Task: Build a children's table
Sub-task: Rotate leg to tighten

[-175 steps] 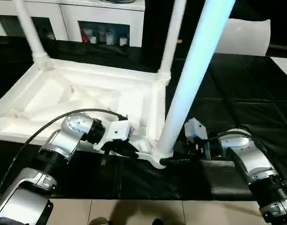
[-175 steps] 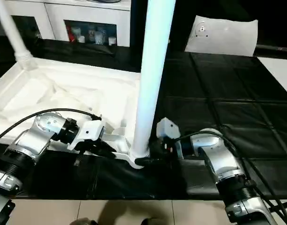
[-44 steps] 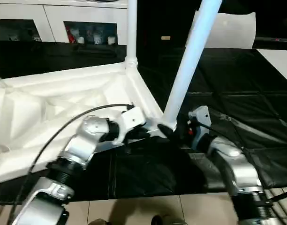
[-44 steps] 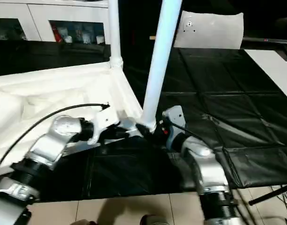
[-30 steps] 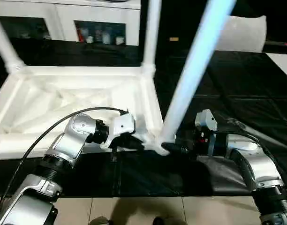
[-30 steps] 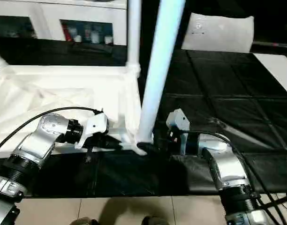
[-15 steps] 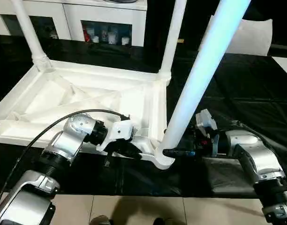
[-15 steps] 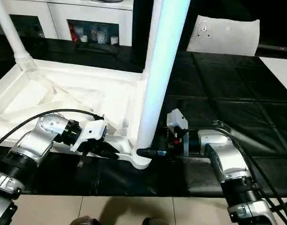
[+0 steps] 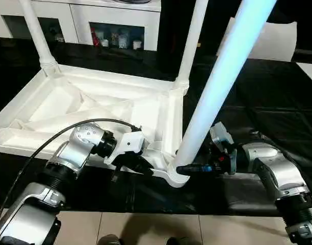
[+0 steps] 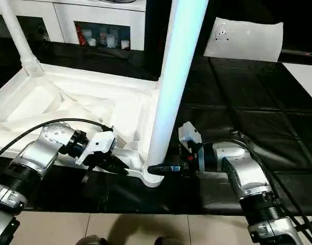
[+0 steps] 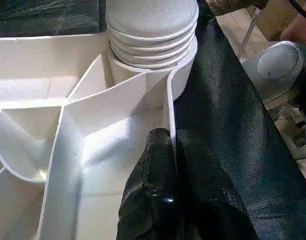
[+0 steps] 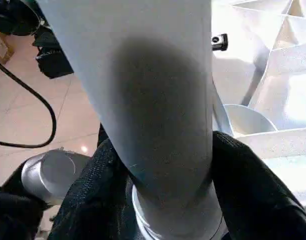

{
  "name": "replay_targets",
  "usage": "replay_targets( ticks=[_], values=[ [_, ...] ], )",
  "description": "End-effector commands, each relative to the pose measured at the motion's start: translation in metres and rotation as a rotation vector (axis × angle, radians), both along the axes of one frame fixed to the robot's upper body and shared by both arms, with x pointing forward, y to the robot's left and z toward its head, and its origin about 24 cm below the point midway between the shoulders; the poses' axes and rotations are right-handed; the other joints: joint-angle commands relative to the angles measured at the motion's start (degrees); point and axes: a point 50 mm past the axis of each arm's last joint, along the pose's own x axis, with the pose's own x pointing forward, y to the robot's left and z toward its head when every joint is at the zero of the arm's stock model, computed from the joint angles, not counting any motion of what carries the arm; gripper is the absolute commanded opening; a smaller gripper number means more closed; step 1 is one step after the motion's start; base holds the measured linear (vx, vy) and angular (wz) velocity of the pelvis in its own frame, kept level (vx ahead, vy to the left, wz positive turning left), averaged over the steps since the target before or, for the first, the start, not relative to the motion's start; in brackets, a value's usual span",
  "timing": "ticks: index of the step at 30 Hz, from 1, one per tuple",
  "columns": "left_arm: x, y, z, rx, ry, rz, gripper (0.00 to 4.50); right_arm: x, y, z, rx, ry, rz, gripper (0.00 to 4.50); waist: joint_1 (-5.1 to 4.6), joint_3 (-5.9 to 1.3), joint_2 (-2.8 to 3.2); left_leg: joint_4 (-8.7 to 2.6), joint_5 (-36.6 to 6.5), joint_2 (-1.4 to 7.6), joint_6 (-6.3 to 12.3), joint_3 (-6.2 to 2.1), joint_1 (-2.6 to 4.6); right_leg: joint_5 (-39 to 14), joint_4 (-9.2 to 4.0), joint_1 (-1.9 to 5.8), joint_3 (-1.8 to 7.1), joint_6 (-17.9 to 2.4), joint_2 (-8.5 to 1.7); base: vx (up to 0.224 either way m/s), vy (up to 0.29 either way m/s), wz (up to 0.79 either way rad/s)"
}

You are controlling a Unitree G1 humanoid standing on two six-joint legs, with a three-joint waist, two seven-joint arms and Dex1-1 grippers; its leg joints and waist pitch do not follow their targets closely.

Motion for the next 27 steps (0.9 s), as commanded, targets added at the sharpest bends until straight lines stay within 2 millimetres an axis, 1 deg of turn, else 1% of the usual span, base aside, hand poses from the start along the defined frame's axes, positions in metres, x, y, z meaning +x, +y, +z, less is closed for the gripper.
replay_targets(
  ticks=[1, 3, 4, 5, 6, 7, 8, 9, 10, 11, 12, 13, 14, 15, 16, 17, 18, 19, 20, 21, 22, 23, 24, 25, 26, 27],
  values=[
    [-0.003, -0.008, -0.003, 0.03, 0.019, -0.071, 0.0, -0.007, 0.003, -0.002, 0.021, 0.034, 0.027, 2.08, -0.13, -3.77, -0.05, -3.79, -5.37, 3.46, 4.55, -0.48, 0.4, -10.85, -3.48, 2.98, 2.82, -13.81, -4.98, 0.0, 0.0, 0.0],
    [-0.002, -0.009, -0.004, 0.033, 0.005, -0.046, 0.0, -0.008, 0.006, -0.004, 0.031, 0.049, 0.008, 2.07, -0.06, -3.73, -0.15, -3.84, -5.54, 3.49, 4.4, -0.49, 0.39, -11.03, -3.56, 2.99, 2.85, -13.58, -4.96, 0.0, 0.0, 0.0],
    [-0.001, -0.01, -0.006, 0.031, -0.012, -0.003, 0.0, -0.01, 0.01, -0.007, 0.034, 0.065, -0.028, 2.07, 0.03, -3.69, 0.0, -3.91, -5.88, 3.5, 4.23, -0.55, 0.44, -11.6, -3.6, 2.97, 2.84, -13.43, -5.01, 0.0, 0.0, 0.0],
    [0.001, -0.012, -0.008, 0.025, -0.02, 0.042, 0.0, -0.011, 0.013, -0.009, 0.04, 0.073, -0.065, 2.07, -0.04, -3.69, -0.08, -3.94, -5.93, 3.52, 4.06, -0.55, 0.41, -11.76, -3.62, 2.97, 2.85, -13.28, -4.96, 0.0, 0.0, 0.0],
    [0.003, -0.016, -0.009, 0.012, -0.027, 0.097, 0.0, -0.011, 0.018, -0.011, 0.048, 0.075, -0.117, 2.07, -0.07, -3.44, 0.08, -4.09, -7.24, 3.5, 3.5, -0.58, 0.58, -13.66, -4.02, 2.74, 2.88, -12.91, -4.98, 0.0, 0.0, 0.0],
    [0.005, -0.018, -0.009, 0.003, -0.03, 0.132, 0.0, -0.011, 0.021, -0.013, 0.053, 0.077, -0.151, 2.07, -0.19, -3.22, 0.01, -4.28, -8.98, 3.48, 2.53, -0.69, 0.72, -16.91, -4.27, 2.66, 2.92, -12.25, -5.08, 0.0, 0.0, 0.0],
    [0.007, -0.022, -0.008, -0.03, -0.019, 0.194, 0.0, -0.01, 0.026, -0.016, 0.04, 0.073, -0.216, 2.07, -0.27, -2.97, 0.14, -4.47, -10.39, 3.4, 2.04, -0.82, 0.73, -19.91, -4.65, 2.59, 2.85, -11.57, -5.12, 0.0, 0.0, 0.0],
    [0.009, -0.025, -0.007, -0.05, -0.01, 0.228, 0.0, -0.009, 0.029, -0.019, 0.03, 0.071, -0.254, 2.07, -0.52, -2.87, -0.01, -4.54, -12.49, 3.37, 0.71, -0.89, 0.89, -24.95, -5.06, 2.4, 2.87, -9.99, -5.15, -0.051, 0.003, -0.04],
    [0.012, -0.03, -0.005, -0.079, -0.005, 0.286, 0.0, -0.006, 0.036, -0.023, 0.019, 0.073, -0.332, 2.07, -0.95, -2.78, -0.01, -4.68, -13.92, 3.13, 0.02, -1.17, 0.74, -29.04, -5.45, 2.39, 2.75, -8.46, -5.2, -0.051, 0.003, -0.04],
    [0.012, -0.032, -0.005, -0.087, -0.004, 0.304, 0.0, -0.005, 0.038, -0.024, 0.016, 0.074, -0.358, 2.06, -1.25, -2.68, 0.03, -4.75, -15.08, 2.98, -0.39, -1.43, 0.72, -33.06, -5.93, 2.2, 2.54, -6.86, -5.29, -0.056, 0.007, -0.06],
    [0.012, -0.032, -0.005, -0.087, -0.004, 0.304, 0.0, -0.005, 0.038, -0.024, 0.016, 0.074, -0.358, 2.04, -1.36, -2.7, -0.03, -4.71, -15.7, 2.96, -0.39, -1.49, 0.87, -34.6, -6.25, 2.1, 2.52, -6.1, -5.37, 0.0, 0.0, 0.0],
    [0.018, -0.042, -0.001, -0.117, -0.01, 0.403, 0.0, 0.002, 0.051, -0.027, 0.028, 0.09, -0.506, 2.03, -1.83, -2.63, 0.18, -4.83, -16.09, 3.05, -0.37, -1.63, 0.82, -34.48, -6.3, 2.03, 2.61, -5.83, -5.34, 0.0, 0.0, 0.0],
    [0.018, -0.042, -0.001, -0.117, -0.01, 0.403, 0.0, 0.002, 0.051, -0.027, 0.028, 0.09, -0.506, 2.03, -2.26, -2.58, 0.19, -4.96, -16.46, 3.11, -0.6, -1.65, 0.66, -34.04, -6.21, 1.92, 2.57, -6.0, -5.18, 0.0, 0.0, 0.0],
    [0.024, -0.052, 0.003, -0.139, -0.018, 0.497, 0.0, 0.009, 0.064, -0.027, 0.035, 0.107, -0.645, 2.01, -2.63, -2.61, 0.1, -5.11, -16.98, 2.96, -0.88, -1.96, 0.25, -34.54, -6.23, 2.25, 2.25, -5.47, -5.25, 0.0, 0.0, 0.0],
    [0.025, -0.054, 0.003, -0.14, -0.022, 0.514, 0.0, 0.011, 0.066, -0.027, 0.034, 0.11, -0.669, 2.0, -3.28, -2.47, 0.12, -5.17, -18.55, 2.78, -1.39, -2.11, 0.31, -36.33, -6.49, 1.86, 2.0, -5.03, -5.15, 0.0, 0.0, 0.0],
    [0.03, -0.062, 0.006, -0.152, -0.04, 0.586, 0.0, 0.016, 0.076, -0.027, 0.036, 0.12, -0.754, 2.0, -3.77, -2.64, 0.27, -4.94, -19.42, 2.65, -1.45, -2.18, 0.65, -37.34, -6.81, 1.7, 2.02, -4.59, -5.32, 0.0, 0.0, 0.0],
    [0.033, -0.068, 0.008, -0.158, -0.051, 0.627, 0.0, 0.019, 0.082, -0.027, 0.033, 0.12, -0.805, 2.0, -4.04, -2.77, 0.36, -4.89, -19.07, 2.71, -1.43, -2.2, 0.61, -36.2, -6.74, 1.77, 2.13, -4.93, -5.36, 0.0, 0.0, 0.0],
    [0.034, -0.072, 0.009, -0.159, -0.068, 0.659, 0.0, 0.022, 0.087, -0.027, 0.025, 0.118, -0.842, 2.0, -4.35, -2.89, 0.43, -4.96, -18.82, 2.75, -1.2, -2.16, 0.67, -33.8, -6.75, 1.7, 2.13, -5.55, -5.15, 0.0, 0.0, 0.0],
    [0.035, -0.073, 0.01, -0.159, -0.07, 0.663, 0.0, 0.022, 0.088, -0.027, 0.023, 0.118, -0.846, 2.0, -4.48, -2.89, 0.44, -5.03, -18.39, 2.8, -1.0, -2.15, 0.59, -32.32, -6.62, 1.8, 2.15, -5.92, -5.11, 0.0, 0.0, 0.0],
    [0.036, -0.077, 0.011, -0.159, -0.088, 0.689, 0.0, 0.024, 0.091, -0.027, 0.015, 0.118, -0.876, 2.0, -4.69, -2.88, 0.53, -5.15, -17.63, 2.83, -0.52, -1.99, 0.35, -29.21, -6.53, 1.95, 2.25, -6.75, -4.99, 0.0, 0.0, 0.0],
    [0.035, -0.086, 0.012, -0.157, -0.105, 0.708, 0.0, 0.027, 0.098, -0.025, 0.033, 0.126, -0.923, 2.0, -4.59, -2.9, 0.4, -5.06, -17.63, 2.84, 0.04, -1.77, 0.63, -27.18, -6.55, 1.76, 2.42, -7.37, -4.91, 0.0, 0.0, 0.0],
    [0.035, -0.089, 0.013, -0.158, -0.127, 0.722, 0.0, 0.028, 0.102, -0.023, 0.043, 0.107, -0.927, 2.0, -4.7, -2.88, 0.59, -5.05, -17.42, 2.85, 0.28, -1.68, 0.59, -25.53, -6.33, 1.74, 2.63, -8.22, -4.92, 0.0, 0.0, 0.0],
    [0.035, -0.089, 0.013, -0.158, -0.127, 0.722, 0.0, 0.028, 0.102, -0.023, 0.043, 0.107, -0.927, 2.0, -4.63, -2.97, 0.59, -5.01, -17.02, 2.89, 0.36, -1.6, 0.6, -24.7, -6.32, 1.85, 2.67, -8.44, -4.97, 0.0, 0.0, 0.0],
    [0.035, -0.089, 0.013, -0.157, -0.135, 0.724, 0.0, 0.028, 0.102, -0.022, 0.045, 0.099, -0.927, 2.55, -4.51, -3.05, 0.5, -4.99, -15.62, 2.79, 0.86, -1.45, 0.43, -22.39, -6.13, 2.06, 2.78, -8.82, -4.83, 0.0, 0.0, 0.0],
    [0.035, -0.089, 0.013, -0.154, -0.138, 0.723, 0.0, 0.028, 0.102, -0.022, 0.05, 0.097, -0.929, 2.55, -4.45, -3.11, 0.5, -4.95, -14.9, 2.79, 1.17, -1.38, 0.38, -21.14, -6.0, 2.17, 2.85, -9.03, -4.82, 0.0, 0.0, 0.0],
    [0.035, -0.088, 0.013, -0.137, -0.152, 0.715, 0.0, 0.028, 0.101, -0.02, 0.074, 0.09, -0.936, 2.69, -4.41, -3.23, 0.6, -4.92, -13.59, 2.87, 1.58, -1.31, 0.32, -18.59, -5.71, 2.33, 2.91, -9.69, -4.86, 0.0, 0.0, 0.0]
  ],
)
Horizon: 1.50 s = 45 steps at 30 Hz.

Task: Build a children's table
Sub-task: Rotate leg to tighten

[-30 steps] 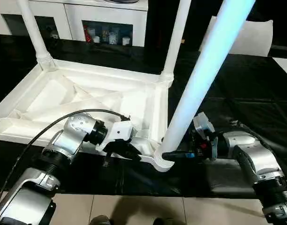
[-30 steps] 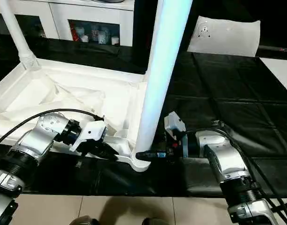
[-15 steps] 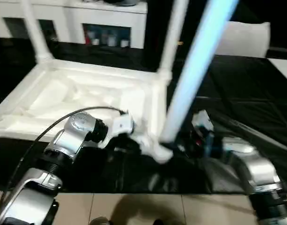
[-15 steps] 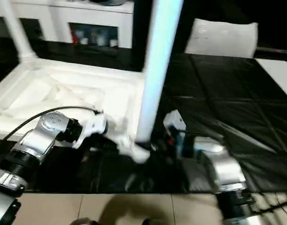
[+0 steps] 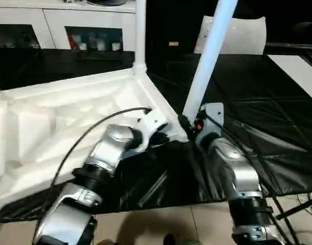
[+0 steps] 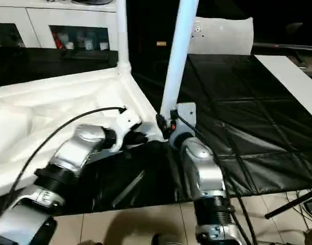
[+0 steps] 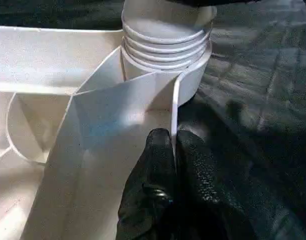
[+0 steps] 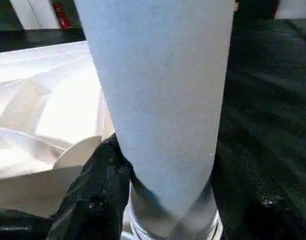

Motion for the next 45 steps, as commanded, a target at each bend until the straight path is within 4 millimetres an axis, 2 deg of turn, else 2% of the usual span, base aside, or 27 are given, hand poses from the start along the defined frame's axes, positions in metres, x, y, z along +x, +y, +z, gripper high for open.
replay_targets(
  ticks=[1, 3, 5, 7, 8, 9, 11, 12, 13, 14, 15, 16, 17, 19, 21, 22, 23, 24, 25, 27, 28, 32, 38, 45],
  values=[
    [0.003, -0.026, 0.018, -0.025, -0.102, -0.018, 0.0, -0.015, 0.051, -0.01, 0.087, 0.061, 0.22, 2.69, 0.29, -3.21, 0.44, -4.83, -13.09, 3.1, 2.04, -1.22, 0.1, -17.46, -4.19, 2.16, 2.92, -10.03, -4.82, 0.0, 0.0, 0.0],
    [0.003, -0.014, 0.016, 0.009, -0.112, -0.035, 0.0, -0.016, 0.04, -0.007, 0.091, 0.017, 0.226, 2.91, 0.44, -3.27, 0.36, -4.66, -11.67, 3.12, 2.87, -1.02, 0.12, -15.21, -3.97, 2.19, 2.93, -11.01, -4.77, 0.0, 0.0, 0.0],
    [0.003, -0.014, 0.016, 0.009, -0.112, -0.035, 0.0, -0.016, 0.04, -0.007, 0.091, 0.017, 0.226, 3.13, 0.6, -3.36, 0.37, -4.61, -10.19, 3.02, 3.35, -0.93, -0.05, -14.45, -3.86, 2.43, 2.93, -11.13, -4.82, 0.0, 0.0, 0.0],
    [0.002, -0.006, 0.015, 0.018, -0.12, -0.062, 0.0, -0.017, 0.031, -0.005, 0.084, -0.014, 0.243, 3.23, 0.84, -3.27, 0.48, -4.67, -9.72, 3.06, 3.66, -0.93, -0.06, -14.71, -3.94, 2.47, 2.86, -11.07, -4.78, 0.0, 0.0, 0.0],
    [-0.001, 0.003, 0.013, 0.025, -0.129, -0.11, 0.0, -0.02, 0.022, -0.002, 0.073, -0.044, 0.284, 3.52, 0.83, -3.32, 0.27, -4.65, -9.4, 3.07, 3.81, -0.87, -0.09, -14.22, -3.85, 2.56, 2.86, -11.08, -4.74, 0.0, 0.0, 0.0],
    [-0.001, 0.004, 0.012, 0.025, -0.128, -0.116, 0.0, -0.02, 0.02, -0.002, 0.072, -0.048, 0.29, 3.6, 1.03, -3.35, 0.35, -4.65, -9.1, 3.04, 4.08, -1.01, -0.13, -14.01, -3.82, 2.75, 2.76, -10.96, -4.76, 0.0, 0.0, 0.0],
    [-0.006, 0.012, 0.01, 0.028, -0.124, -0.176, 0.0, -0.023, 0.01, 0.001, 0.055, -0.083, 0.343, 3.7, 0.87, -3.46, 0.22, -4.55, -6.77, 3.18, 5.26, -0.86, -0.38, -10.03, -3.3, 2.9, 2.84, -11.73, -4.71, 0.0, 0.0, 0.0],
    [-0.007, 0.015, 0.009, 0.03, -0.122, -0.192, 0.0, -0.024, 0.007, 0.002, 0.05, -0.092, 0.358, 3.7, 0.93, -3.57, 0.36, -4.54, -6.43, 3.15, 5.38, -0.99, -0.41, -9.69, -3.19, 3.01, 2.72, -11.92, -4.8, 0.0, 0.0, 0.0],
    [-0.01, 0.018, 0.008, 0.029, -0.118, -0.223, 0.0, -0.025, 0.002, 0.003, 0.035, -0.101, 0.389, 3.96, 0.85, -3.51, 0.29, -4.47, -6.31, 3.23, 5.39, -0.79, -0.26, -9.98, -3.27, 2.87, 2.72, -12.46, -4.76, 0.0, 0.0, 0.0],
    [-0.015, 0.025, 0.006, 0.04, -0.11, -0.31, 0.0, -0.028, -0.01, 0.005, 0.005, -0.114, 0.472, 4.02, 0.88, -3.42, -0.04, -4.42, -6.5, 3.16, 5.71, -0.66, -0.21, -10.44, -3.38, 2.95, 2.76, -12.56, -4.71, 0.0, 0.0, 0.0],
    [-0.016, 0.026, 0.005, 0.041, -0.11, -0.314, 0.0, -0.028, -0.011, 0.005, 0.004, -0.114, 0.476, 4.07, 1.09, -3.41, 0.11, -4.37, -6.62, 3.16, 5.82, -0.74, -0.19, -10.56, -3.29, 3.04, 2.72, -12.61, -4.78, 0.0, 0.0, 0.0],
    [-0.021, 0.033, 0.003, 0.053, -0.087, -0.384, 0.0, -0.031, -0.022, 0.008, -0.013, -0.116, 0.557, 4.16, 1.24, -3.35, 0.01, -4.36, -7.04, 3.31, 6.36, -0.69, -0.07, -11.01, -3.42, 2.91, 2.74, -12.53, -4.85, 0.0, 0.0, 0.0],
    [-0.021, 0.035, 0.002, 0.054, -0.077, -0.395, 0.0, -0.032, -0.024, 0.009, -0.015, -0.116, 0.575, 4.29, 1.25, -3.32, 0.05, -4.4, -6.89, 3.36, 6.36, -0.69, -0.13, -11.09, -3.29, 2.98, 2.75, -12.5, -4.84, 0.0, 0.0, 0.0],
    [-0.024, 0.037, 0.002, 0.044, -0.058, -0.435, 0.0, -0.034, -0.028, 0.011, -0.023, -0.118, 0.624, 4.29, 1.46, -3.31, 0.23, -4.46, -6.98, 3.56, 6.15, -0.6, 0.22, -11.12, -3.24, 2.57, 2.65, -13.17, -4.76, 0.0, 0.0, 0.0],
    [-0.027, 0.042, 0.002, 0.05, -0.028, -0.517, 0.0, -0.038, -0.035, 0.013, -0.046, -0.113, 0.736, 4.29, 1.44, -3.3, 0.09, -4.52, -6.74, 3.65, 5.84, -0.62, 0.17, -10.82, -3.14, 2.58, 2.64, -13.47, -4.79, 0.0, 0.0, 0.0],
    [-0.027, 0.042, 0.002, 0.05, -0.028, -0.517, 0.0, -0.038, -0.035, 0.013, -0.046, -0.113, 0.736, 4.29, 1.85, -3.36, 0.2, -4.43, -6.33, 3.71, 6.01, -0.54, 0.5, -9.52, -2.89, 2.48, 2.63, -14.01, -4.73, 0.0, 0.0, 0.0],
    [-0.027, 0.042, 0.002, 0.05, -0.028, -0.517, 0.0, -0.038, -0.035, 0.013, -0.046, -0.113, 0.736, 4.29, 1.91, -3.32, 0.22, -4.45, -5.94, 3.76, 6.01, -0.54, 0.41, -8.84, -2.79, 2.46, 2.64, -14.23, -4.73, 0.0, 0.0, 0.0],
    [-0.03, 0.048, 0.002, 0.071, 0.003, -0.588, 0.0, -0.041, -0.04, 0.012, -0.068, -0.096, 0.836, 4.29, 1.98, -3.28, -0.09, -4.42, -5.64, 3.76, 6.07, -0.51, 0.33, -8.3, -2.73, 2.47, 2.62, -14.44, -4.82, 0.0, 0.0, 0.0],
    [-0.03, 0.048, 0.002, 0.074, 0.007, -0.596, 0.0, -0.042, -0.041, 0.012, -0.07, -0.094, 0.847, 4.15, 2.34, -3.35, -0.03, -4.35, -6.28, 3.66, 6.34, -0.58, 0.33, -9.45, -2.8, 2.75, 2.61, -14.18, -5.0, 0.0, 0.0, 0.0],
    [-0.031, 0.05, 0.002, 0.084, 0.017, -0.623, 0.0, -0.043, -0.043, 0.012, -0.08, -0.086, 0.88, 4.05, 2.64, -3.27, -0.06, -4.35, -6.59, 3.69, 6.09, -0.46, 0.43, -10.56, -2.9, 2.59, 2.67, -13.84, -5.02, 0.0, 0.0, 0.0],
    [-0.033, 0.051, 0.003, 0.093, 0.033, -0.686, 0.0, -0.043, -0.047, 0.011, -0.085, -0.063, 0.94, 3.96, 2.77, -3.23, -0.36, -4.35, -6.73, 3.57, 6.07, -0.48, 0.35, -11.46, -3.01, 2.62, 2.6, -13.73, -5.08, 0.0, 0.0, 0.0],
    [-0.034, 0.052, 0.005, 0.11, 0.052, -0.756, 0.0, -0.043, -0.049, 0.012, -0.087, -0.039, 1.01, 3.57, 2.96, -3.26, -0.25, -4.33, -6.49, 3.71, 5.68, -0.51, 0.46, -12.31, -2.99, 2.53, 2.63, -13.49, -5.13, 0.0, 0.0, 0.0],
    [-0.033, 0.053, 0.007, 0.13, 0.061, -0.808, 0.0, -0.043, -0.047, 0.013, -0.079, -0.021, 1.081, 3.0, 3.61, -3.44, -0.39, -4.19, -4.64, 3.81, 6.07, -0.37, 0.43, -8.78, -2.4, 2.65, 2.49, -14.58, -5.04, 0.0, 0.0, 0.0],
    [-0.034, 0.054, 0.007, 0.136, 0.067, -0.833, 0.0, -0.044, -0.044, 0.013, -0.061, -0.002, 1.139, 2.34, 4.18, -3.43, -0.46, -4.15, -4.63, 3.81, 5.74, -0.31, 0.32, -9.14, -2.36, 2.71, 2.45, -14.42, -5.09, 0.0, 0.0, 0.0]
  ],
)
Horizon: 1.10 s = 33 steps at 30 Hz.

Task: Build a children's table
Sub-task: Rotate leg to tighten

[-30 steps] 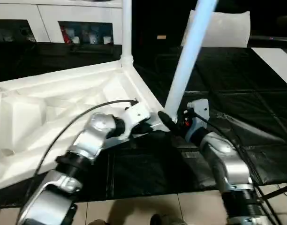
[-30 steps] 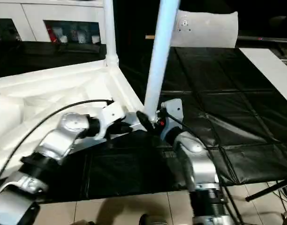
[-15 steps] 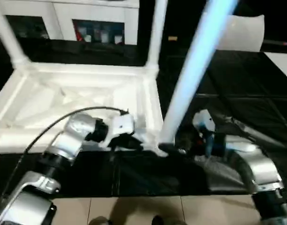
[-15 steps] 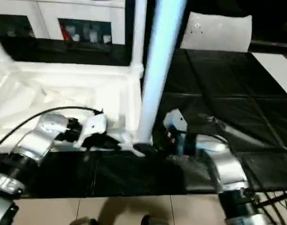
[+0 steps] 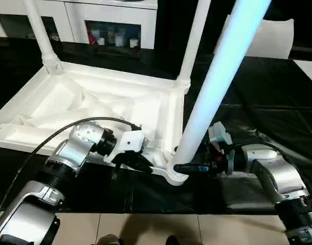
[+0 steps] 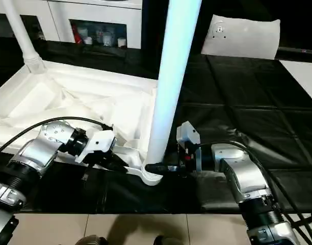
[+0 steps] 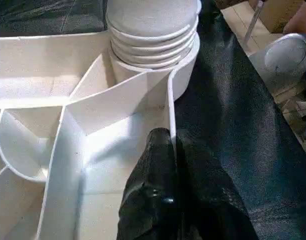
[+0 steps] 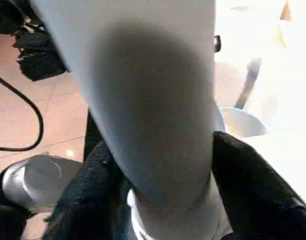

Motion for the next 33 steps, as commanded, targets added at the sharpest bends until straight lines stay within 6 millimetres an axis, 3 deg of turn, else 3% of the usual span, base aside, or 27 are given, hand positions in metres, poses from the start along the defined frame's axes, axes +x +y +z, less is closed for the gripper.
replay_targets(
  ticks=[1, 3, 12, 14, 18, 19, 20, 24, 27, 29, 31, 33],
  values=[
    [-0.004, -0.007, -0.002, 0.044, 0.021, -0.096, 0.0, 0.001, 0.0, 0.004, -0.008, 0.004, 0.035, 2.24, -0.17, -3.58, -0.31, -3.58, -4.74, 3.55, 5.24, -0.38, 0.46, -9.98, -2.55, 3.02, 2.9, -14.16, -5.06, 0.0, 0.0, 0.0],
    [-0.004, -0.007, -0.003, 0.045, 0.024, -0.098, 0.0, -0.001, 0.001, 0.002, -0.008, 0.014, 0.046, 2.18, -0.13, -3.59, -0.02, -3.6, -4.74, 3.6, 5.08, -0.41, 0.55, -9.91, -2.53, 2.93, 2.87, -14.16, -5.04, 0.0, 0.0, 0.0],
    [-0.001, -0.014, -0.001, -0.035, 0.018, 0.022, 0.0, -0.006, 0.015, 0.002, 0.093, 0.096, -0.058, 2.04, -0.12, -3.33, -0.11, -3.78, -7.02, 3.54, 3.61, -0.47, 0.55, -13.4, -3.02, 2.82, 2.95, -13.18, -5.1, 0.0, 0.0, 0.0],
    [0.004, -0.02, -0.002, -0.025, -0.002, 0.123, 0.0, -0.008, 0.025, -0.001, 0.092, 0.086, -0.147, 2.04, -0.49, -2.79, -0.01, -4.18, -10.61, 3.54, 1.62, -0.76, 0.7, -20.97, -3.91, 2.44, 3.04, -10.94, -5.19, 0.0, 0.0, 0.0],
    [0.009, -0.043, 0.002, -0.11, 0.012, 0.329, 0.0, -0.004, 0.048, -0.01, 0.082, 0.113, -0.376, 2.04, -1.24, -2.47, -0.02, -4.44, -14.11, 3.29, -0.41, -1.17, 0.81, -29.21, -4.61, 2.06, 2.91, -8.32, -5.2, 0.0, 0.0, 0.0],
    [0.01, -0.052, 0.003, -0.126, -0.001, 0.382, 0.0, -0.002, 0.057, -0.012, 0.082, 0.125, -0.452, 2.04, -2.04, -2.39, -0.21, -4.55, -14.24, 3.06, -0.9, -1.38, 0.32, -31.47, -4.85, 2.17, 2.83, -6.89, -5.13, 0.0, 0.0, 0.0],
    [0.011, -0.058, 0.004, -0.136, -0.01, 0.421, 0.0, 0.0, 0.064, -0.012, 0.08, 0.135, -0.508, 2.04, -2.22, -2.44, -0.13, -4.56, -14.6, 3.03, -0.88, -1.49, 0.32, -32.38, -5.01, 2.1, 2.74, -6.52, -5.21, 0.0, 0.0, 0.0],
    [0.017, -0.076, 0.005, -0.152, -0.031, 0.571, 0.0, 0.01, 0.086, -0.015, 0.066, 0.158, -0.706, 2.03, -3.75, -2.52, -0.11, -4.42, -14.98, 2.79, -0.43, -1.51, 0.35, -31.87, -5.41, 1.66, 2.84, -6.15, -5.04, 0.0, 0.0, 0.0],
    [0.023, -0.09, 0.009, -0.16, -0.072, 0.699, 0.0, 0.019, 0.103, -0.013, 0.045, 0.155, -0.835, 2.03, -4.32, -2.61, 0.08, -4.35, -15.05, 2.7, -0.22, -1.5, 0.43, -30.44, -5.41, 1.57, 2.82, -6.51, -4.84, 0.0, 0.0, 0.0],
    [0.026, -0.096, 0.011, -0.16, -0.103, 0.742, 0.0, 0.023, 0.112, -0.007, 0.074, 0.128, -0.834, 2.03, -4.37, -2.89, 0.04, -4.38, -14.32, 2.74, 0.31, -1.46, 0.37, -27.4, -5.27, 1.94, 2.83, -6.78, -4.73, 0.0, 0.0, 0.0],
    [0.027, -0.097, 0.013, -0.156, -0.119, 0.751, 0.0, 0.024, 0.113, -0.002, 0.115, 0.112, -0.833, 2.55, -4.26, -3.07, 0.09, -4.32, -11.74, 2.82, 1.4, -1.16, 0.17, -20.2, -4.67, 2.14, 3.08, -8.45, -4.63, 0.0, 0.0, 0.0],
    [0.027, -0.098, 0.013, -0.151, -0.121, 0.754, 0.0, 0.025, 0.112, 0.001, 0.135, 0.108, -0.843, 2.7, -4.14, -3.36, 0.14, -4.13, -9.27, 2.77, 2.37, -1.01, 0.1, -15.4, -4.11, 2.52, 3.16, -9.94, -4.62, 0.0, 0.0, 0.0]
  ],
)
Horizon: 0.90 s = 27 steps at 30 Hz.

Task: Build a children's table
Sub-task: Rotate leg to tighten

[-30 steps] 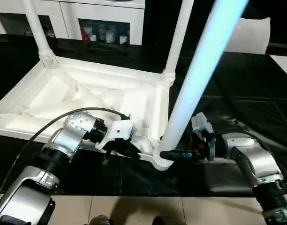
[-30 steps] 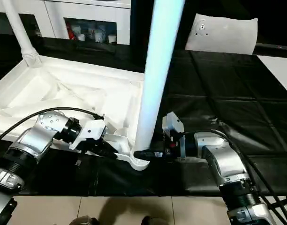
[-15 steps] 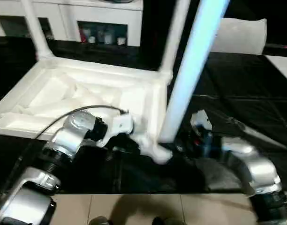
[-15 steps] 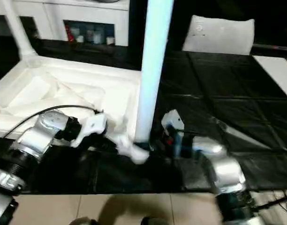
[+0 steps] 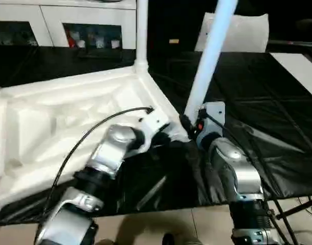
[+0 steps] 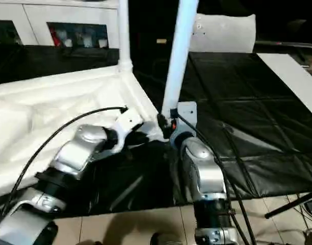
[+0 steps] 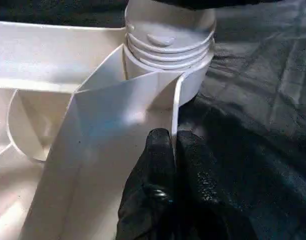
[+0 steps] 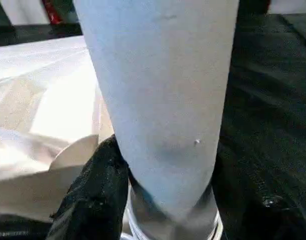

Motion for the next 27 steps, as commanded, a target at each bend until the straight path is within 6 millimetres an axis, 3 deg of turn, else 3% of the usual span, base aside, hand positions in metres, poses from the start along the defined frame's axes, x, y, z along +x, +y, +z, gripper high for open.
replay_targets(
  ticks=[1, 9, 14, 16, 19, 20, 25, 27],
  values=[
    [0.003, -0.027, 0.016, -0.022, -0.092, -0.005, 0.0, -0.016, 0.063, 0.003, 0.124, 0.017, 0.288, 2.78, 0.32, -3.41, 0.16, -3.98, -8.42, 2.87, 3.32, -0.9, -0.08, -13.81, -3.75, 2.5, 3.07, -10.7, -4.58, 0.0, 0.0, 0.0],
    [-0.002, 0.013, 0.009, 0.018, -0.091, -0.11, 0.0, -0.021, 0.006, 0.005, 0.082, -0.082, 0.34, 3.58, 0.92, -3.95, 0.47, -3.67, -4.2, 3.08, 6.03, -0.86, -0.32, -6.11, -2.78, 3.48, 2.92, -13.46, -4.7, 0.0, 0.0, 0.0],
    [-0.008, 0.03, 0.006, 0.024, -0.094, -0.225, 0.0, -0.026, -0.018, 0.006, 0.027, -0.102, 0.431, 4.08, 0.7, -4.01, 0.6, -3.52, -5.8, 3.13, 6.17, -0.73, -0.26, -8.36, -3.05, 3.43, 2.89, -14.09, -4.76, 0.0, 0.0, 0.0],
    [-0.015, 0.039, 0.006, 0.013, -0.077, -0.341, 0.0, -0.031, -0.033, 0.011, -0.022, -0.125, 0.566, 4.08, 0.93, -3.95, 0.54, -3.51, -6.7, 3.19, 5.75, -0.67, -0.08, -9.53, -3.05, 3.46, 2.84, -13.96, -4.62, 0.0, 0.0, 0.0],
    [-0.021, 0.046, 0.005, 0.027, -0.06, -0.437, 0.0, -0.035, -0.04, 0.013, -0.066, -0.139, 0.67, 4.08, 1.23, -4.01, 0.72, -3.47, -7.32, 3.41, 5.61, -0.66, 0.16, -10.19, -3.05, 3.23, 2.78, -13.96, -4.7, 0.0, 0.0, 0.0],
    [-0.022, 0.048, 0.005, 0.024, -0.05, -0.463, 0.0, -0.036, -0.042, 0.013, -0.066, -0.138, 0.71, 4.08, 1.62, -4.12, 0.44, -3.45, -6.74, 3.42, 5.51, -0.59, 0.18, -9.67, -2.8, 3.25, 2.79, -14.16, -4.7, 0.0, 0.0, 0.0],
    [-0.027, 0.056, 0.005, 0.034, -0.009, -0.57, 0.0, -0.04, -0.049, 0.017, -0.057, -0.127, 0.847, 4.08, 2.74, -4.34, 0.23, -3.26, -4.26, 3.64, 6.21, -0.42, 0.44, -6.6, -2.2, 3.1, 2.78, -15.15, -4.76, 0.0, 0.0, 0.0],
    [-0.029, 0.061, 0.005, 0.06, 0.013, -0.644, 0.0, -0.042, -0.052, 0.017, -0.05, -0.105, 0.933, 3.82, 3.15, -4.26, 0.02, -3.19, -5.1, 3.45, 6.4, -0.46, 0.33, -8.34, -2.29, 3.17, 2.71, -15.08, -4.88, 0.0, 0.0, 0.0]
  ],
)
